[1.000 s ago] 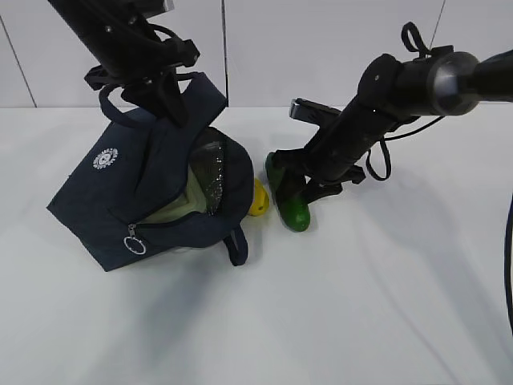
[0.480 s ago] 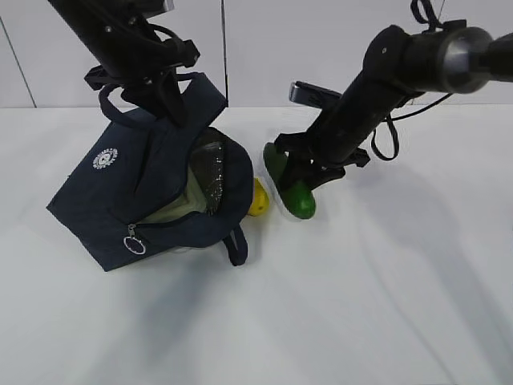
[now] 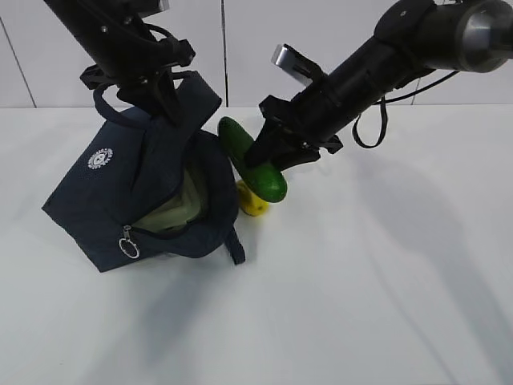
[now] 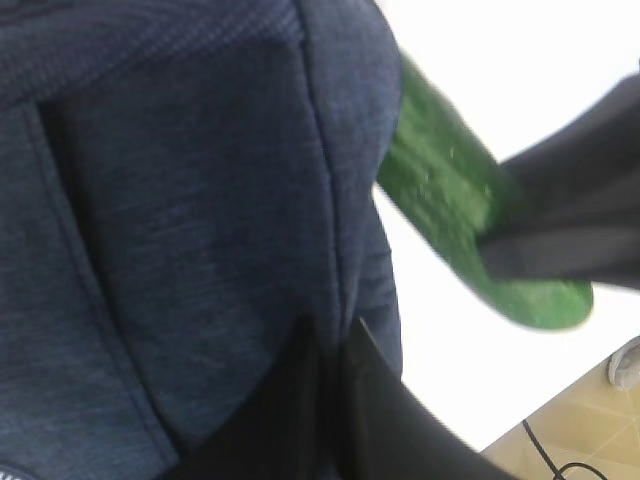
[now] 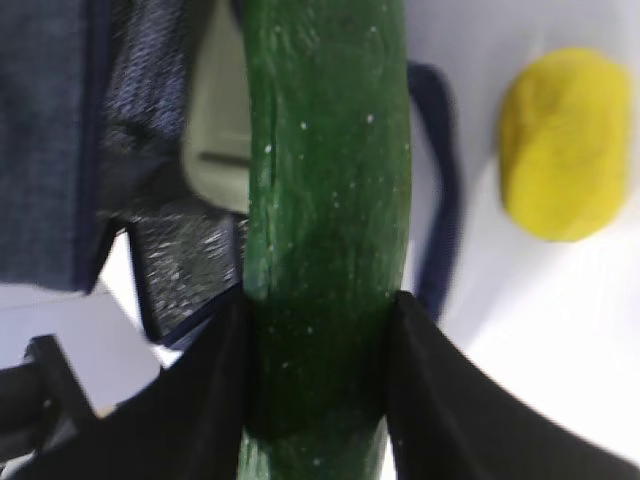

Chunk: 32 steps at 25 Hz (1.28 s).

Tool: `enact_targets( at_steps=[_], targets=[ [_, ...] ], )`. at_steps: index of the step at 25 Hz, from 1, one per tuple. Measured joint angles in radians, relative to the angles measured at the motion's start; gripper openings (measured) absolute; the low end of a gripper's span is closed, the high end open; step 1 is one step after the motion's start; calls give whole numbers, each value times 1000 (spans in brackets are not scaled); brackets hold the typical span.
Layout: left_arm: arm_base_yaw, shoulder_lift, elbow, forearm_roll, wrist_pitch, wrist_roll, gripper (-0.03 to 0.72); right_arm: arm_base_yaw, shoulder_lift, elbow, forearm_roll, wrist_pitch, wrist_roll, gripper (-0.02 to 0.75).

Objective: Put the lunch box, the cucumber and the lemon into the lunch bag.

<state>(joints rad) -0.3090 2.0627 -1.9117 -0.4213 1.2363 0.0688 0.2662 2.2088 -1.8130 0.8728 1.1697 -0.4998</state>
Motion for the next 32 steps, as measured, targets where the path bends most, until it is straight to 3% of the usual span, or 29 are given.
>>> enact_targets(
  at_steps=[13, 21, 26, 29, 32],
  targets=[
    [25, 0, 0, -18, 0, 0, -6, 0, 2, 0, 110, 31, -73, 277],
    [25, 0, 0, -24, 0, 0, -7, 8, 117, 0, 397, 26, -235, 287],
    [25, 0, 0, -41, 0, 0, -7, 10, 166, 0, 545, 22, -303, 391],
    [27, 0, 0, -47, 0, 0, -7, 19, 170, 0, 566, 18, -314, 498],
    [27, 0, 0, -55, 0, 0, -7, 33, 170, 0, 575, 18, -320, 540]
  ],
)
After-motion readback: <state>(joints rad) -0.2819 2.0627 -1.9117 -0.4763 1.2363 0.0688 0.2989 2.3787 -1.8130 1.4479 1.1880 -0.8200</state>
